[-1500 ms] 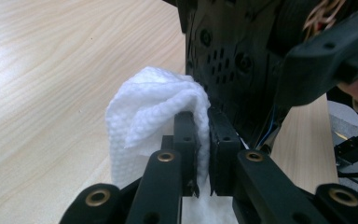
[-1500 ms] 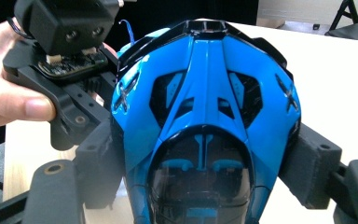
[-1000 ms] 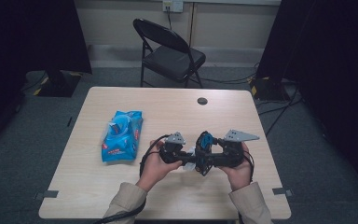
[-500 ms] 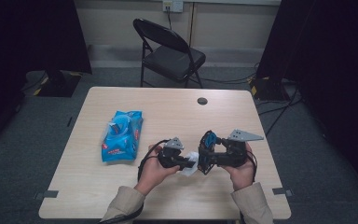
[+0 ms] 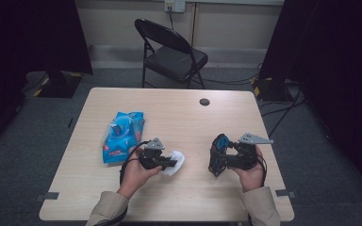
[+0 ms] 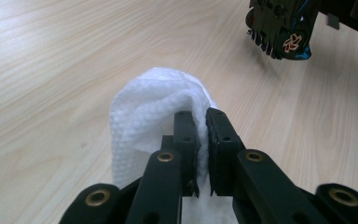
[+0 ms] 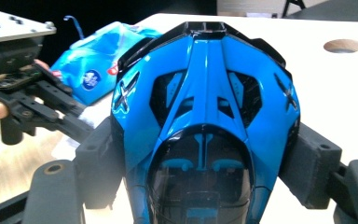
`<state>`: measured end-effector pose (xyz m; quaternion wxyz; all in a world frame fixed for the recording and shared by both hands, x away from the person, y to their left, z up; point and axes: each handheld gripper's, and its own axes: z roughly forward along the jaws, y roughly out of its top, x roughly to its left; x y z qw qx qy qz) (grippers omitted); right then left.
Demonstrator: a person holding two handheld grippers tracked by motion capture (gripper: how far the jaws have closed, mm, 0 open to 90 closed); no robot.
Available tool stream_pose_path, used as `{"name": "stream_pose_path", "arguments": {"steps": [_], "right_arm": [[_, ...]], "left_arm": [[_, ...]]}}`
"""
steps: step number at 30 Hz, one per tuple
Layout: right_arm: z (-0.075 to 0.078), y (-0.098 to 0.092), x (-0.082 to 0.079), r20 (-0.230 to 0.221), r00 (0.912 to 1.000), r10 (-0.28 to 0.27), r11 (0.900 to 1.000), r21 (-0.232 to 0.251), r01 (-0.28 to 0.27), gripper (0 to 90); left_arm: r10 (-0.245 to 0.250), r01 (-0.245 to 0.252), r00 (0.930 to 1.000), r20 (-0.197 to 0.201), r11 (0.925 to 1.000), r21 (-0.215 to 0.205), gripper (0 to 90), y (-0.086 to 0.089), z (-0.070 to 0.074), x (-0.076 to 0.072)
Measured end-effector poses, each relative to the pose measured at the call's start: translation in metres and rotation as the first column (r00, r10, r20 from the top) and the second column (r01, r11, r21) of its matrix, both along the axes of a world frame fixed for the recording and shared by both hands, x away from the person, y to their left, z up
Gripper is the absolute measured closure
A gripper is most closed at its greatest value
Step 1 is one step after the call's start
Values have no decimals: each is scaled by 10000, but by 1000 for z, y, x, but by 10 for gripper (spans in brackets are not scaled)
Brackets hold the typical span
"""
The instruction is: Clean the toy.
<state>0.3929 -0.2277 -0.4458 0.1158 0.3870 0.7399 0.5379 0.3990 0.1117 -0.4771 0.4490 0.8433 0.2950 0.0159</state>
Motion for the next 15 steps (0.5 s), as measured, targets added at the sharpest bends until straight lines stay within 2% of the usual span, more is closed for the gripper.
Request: {"name": "stream_pose_path", "arguments": {"steps": [8, 15], "right_arm": [[-8, -6, 4, -167, 9990, -414, 9986, -336, 408, 250], [-12, -6, 9, -137, 9977, -662, 9961, -594, 653, 249]], "left_arm": [[81, -84, 9999, 151, 9999, 151, 839, 7, -1, -1], [81, -83, 9999, 101, 9998, 179, 839, 14, -6, -2]]}}
